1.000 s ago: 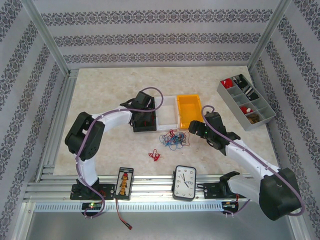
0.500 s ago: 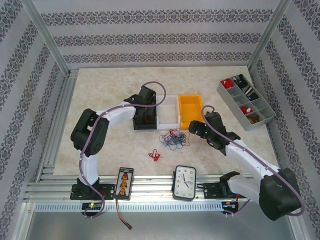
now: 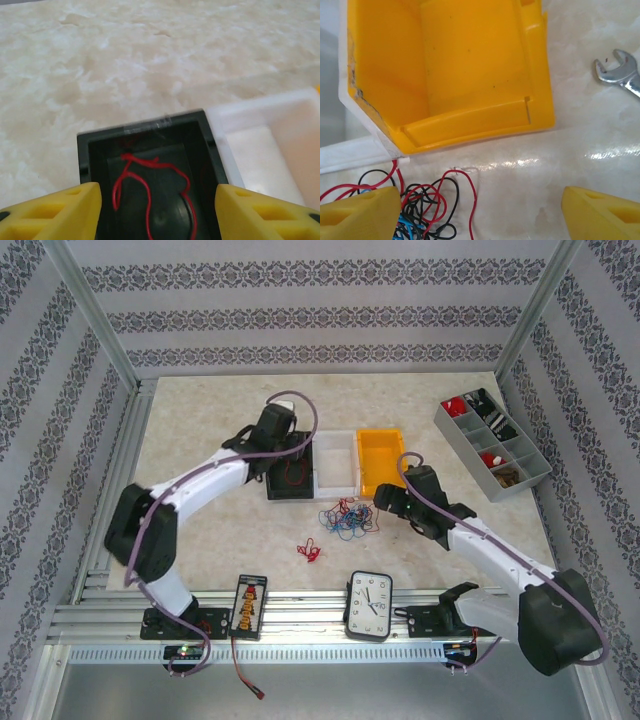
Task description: Untangle the cables
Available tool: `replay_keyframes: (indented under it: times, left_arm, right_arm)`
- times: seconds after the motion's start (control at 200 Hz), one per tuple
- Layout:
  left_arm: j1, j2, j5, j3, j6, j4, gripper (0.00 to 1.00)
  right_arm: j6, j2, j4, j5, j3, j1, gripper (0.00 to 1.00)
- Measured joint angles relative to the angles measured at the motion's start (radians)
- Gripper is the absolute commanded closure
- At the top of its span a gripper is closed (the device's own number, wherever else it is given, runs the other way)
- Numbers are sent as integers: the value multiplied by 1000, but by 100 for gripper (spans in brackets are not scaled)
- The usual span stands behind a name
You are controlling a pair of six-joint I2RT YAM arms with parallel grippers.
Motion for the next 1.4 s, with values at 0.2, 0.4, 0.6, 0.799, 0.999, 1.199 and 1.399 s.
replay_keyframes:
  times: [0.2, 0.4, 0.6, 0.799, 0.999, 1.199, 1.399]
  left_arm:
    - [-80, -273, 256, -339, 73, 23, 31]
    - [-191, -321, 388, -486, 128, -45, 35]
    - [-219, -217, 435, -478, 167, -38, 51]
    - [-239, -65, 468, -417, 196, -34, 58]
    - [-238, -33, 464, -413, 203, -12, 65]
    - [-238, 3, 448, -383, 204, -24, 75]
    - [-238, 40, 419, -335, 198, -57, 100]
  right_arm:
    - [8, 57, 17, 3, 0, 21, 16]
    - [8, 106, 20, 3, 4, 21, 16]
    - [8, 113, 21, 7, 19, 21, 16]
    - [8, 106, 19, 15, 20, 21, 16]
    - [7, 82, 19, 18, 20, 21, 16]
    - [5, 79, 19, 19, 20, 21, 16]
    - [3, 79, 19, 22, 31, 21, 16]
